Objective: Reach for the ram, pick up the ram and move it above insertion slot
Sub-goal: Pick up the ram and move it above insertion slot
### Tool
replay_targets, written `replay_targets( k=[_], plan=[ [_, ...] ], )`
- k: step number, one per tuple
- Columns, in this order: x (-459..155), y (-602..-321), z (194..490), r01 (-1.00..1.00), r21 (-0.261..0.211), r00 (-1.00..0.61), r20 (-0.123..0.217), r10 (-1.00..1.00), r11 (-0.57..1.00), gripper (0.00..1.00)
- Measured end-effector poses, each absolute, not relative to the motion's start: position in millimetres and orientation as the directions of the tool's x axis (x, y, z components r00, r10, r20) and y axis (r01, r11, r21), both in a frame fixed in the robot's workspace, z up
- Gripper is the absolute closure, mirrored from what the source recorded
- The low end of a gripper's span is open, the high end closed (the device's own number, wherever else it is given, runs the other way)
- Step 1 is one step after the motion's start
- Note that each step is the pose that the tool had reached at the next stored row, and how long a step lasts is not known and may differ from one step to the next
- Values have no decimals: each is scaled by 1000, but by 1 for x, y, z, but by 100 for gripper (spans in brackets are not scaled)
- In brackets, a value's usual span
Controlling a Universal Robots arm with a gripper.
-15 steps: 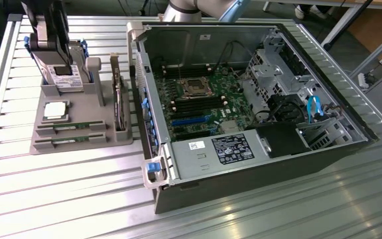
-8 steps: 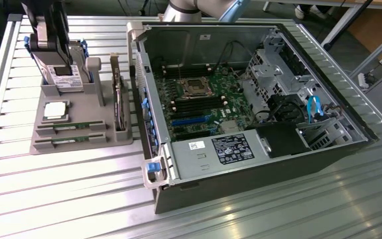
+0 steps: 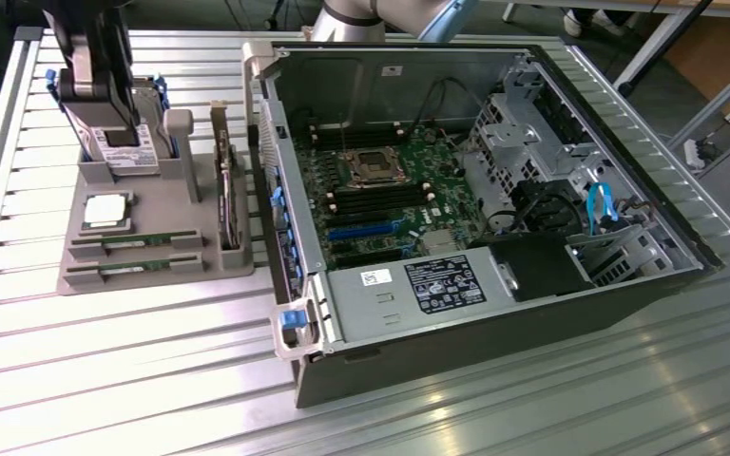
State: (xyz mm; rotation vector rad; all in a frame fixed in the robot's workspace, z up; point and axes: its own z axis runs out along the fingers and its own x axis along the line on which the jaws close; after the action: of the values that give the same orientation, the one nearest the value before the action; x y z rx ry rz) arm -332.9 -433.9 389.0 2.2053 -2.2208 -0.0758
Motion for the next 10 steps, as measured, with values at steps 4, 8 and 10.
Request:
replay_targets(
  k=[4, 8, 10],
  plan=[
    [-333, -434, 387, -999, 42, -7, -26, -1000, 6, 70],
    [-333, -434, 386, -999, 42, -6, -26, -1000, 4, 70],
    [-333, -434, 385, -999, 42, -5, -26, -1000, 4, 70]
  ],
)
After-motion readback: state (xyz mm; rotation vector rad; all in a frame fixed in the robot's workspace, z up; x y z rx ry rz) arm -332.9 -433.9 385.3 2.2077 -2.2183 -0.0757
